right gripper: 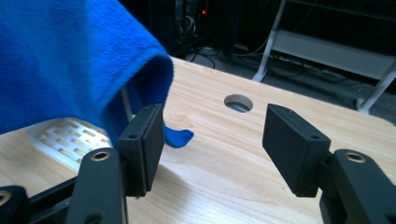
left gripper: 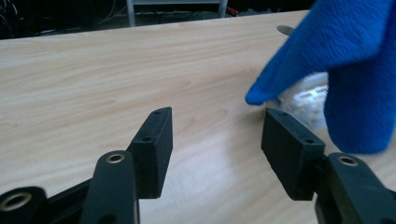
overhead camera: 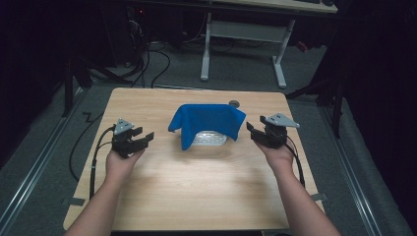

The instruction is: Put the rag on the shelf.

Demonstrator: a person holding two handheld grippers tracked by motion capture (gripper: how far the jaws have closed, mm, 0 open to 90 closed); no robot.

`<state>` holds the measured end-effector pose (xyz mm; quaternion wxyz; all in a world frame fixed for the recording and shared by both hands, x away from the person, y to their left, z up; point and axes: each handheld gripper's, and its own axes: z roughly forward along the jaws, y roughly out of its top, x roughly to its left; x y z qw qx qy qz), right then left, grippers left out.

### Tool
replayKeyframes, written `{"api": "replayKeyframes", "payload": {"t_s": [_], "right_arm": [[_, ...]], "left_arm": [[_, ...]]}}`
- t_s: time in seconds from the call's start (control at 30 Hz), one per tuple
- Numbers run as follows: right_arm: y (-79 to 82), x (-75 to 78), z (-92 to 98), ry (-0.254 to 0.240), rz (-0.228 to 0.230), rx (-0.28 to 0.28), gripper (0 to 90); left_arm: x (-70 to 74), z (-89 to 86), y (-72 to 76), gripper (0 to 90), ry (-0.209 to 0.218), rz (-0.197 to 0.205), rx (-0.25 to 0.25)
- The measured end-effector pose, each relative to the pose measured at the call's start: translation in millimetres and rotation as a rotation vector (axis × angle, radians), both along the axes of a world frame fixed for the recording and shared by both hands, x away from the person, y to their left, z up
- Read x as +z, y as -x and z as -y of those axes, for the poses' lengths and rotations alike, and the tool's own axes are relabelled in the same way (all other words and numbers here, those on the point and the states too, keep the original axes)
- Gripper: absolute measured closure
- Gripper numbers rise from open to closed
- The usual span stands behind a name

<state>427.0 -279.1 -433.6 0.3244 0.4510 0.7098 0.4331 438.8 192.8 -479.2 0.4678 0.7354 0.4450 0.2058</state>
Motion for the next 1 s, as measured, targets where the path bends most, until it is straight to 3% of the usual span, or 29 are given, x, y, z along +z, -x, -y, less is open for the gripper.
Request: {"api": "replayKeyframes", "payload": {"t_s": [0.2, 0.27, 0.3, 0.37, 0.47, 0.6, 0.67, 0.87, 0.93, 1.0], "right_arm": [[17.2, 5.2, -3.3, 0.045, -0.039, 0.024, 38.0], [25.5, 6.9, -5.8, 0.065, -0.024, 0.048, 37.9], [35.8, 6.4, -8.8, 0.078, 0.005, 0.056, 37.7], [43.6, 5.6, -11.4, 0.072, -0.021, 0.072, 36.0], [54.1, 2.8, -13.5, 0.063, -0.007, 0.075, 35.7], [75.1, -9.1, -20.3, 0.062, -0.020, 0.111, 31.5], [84.3, -18.3, -25.8, 0.076, -0.044, 0.129, 27.8], [110.9, -49.4, -49.8, 0.049, -0.103, 0.190, 23.7], [119.6, -60.7, -58.9, 0.023, -0.112, 0.203, 23.5], [129.5, -72.8, -68.7, 0.032, -0.125, 0.222, 23.5]], "left_arm": [[-3.6, -8.3, 23.8, 43.5, 0.020, -0.008, -0.012], [-6.3, -10.1, 35.2, 43.1, 0.019, -0.010, -0.015], [-8.0, -10.7, 41.1, 42.9, 0.017, -0.010, -0.019], [-12.5, -13.8, 57.9, 42.6, 0.023, -0.023, -0.025], [-15.6, -15.5, 69.9, 42.2, 0.037, -0.036, -0.028], [-21.0, -12.3, 87.5, 40.8, -0.001, -0.049, -0.032], [-22.8, -6.4, 97.1, 39.7, -0.003, -0.063, -0.044], [-31.3, 26.6, 124.0, 39.7, 0.010, -0.101, -0.101], [-34.9, 39.1, 134.1, 39.9, -0.003, -0.112, -0.148], [-38.1, 51.3, 142.9, 39.1, -0.040, -0.112, -0.194]]}}
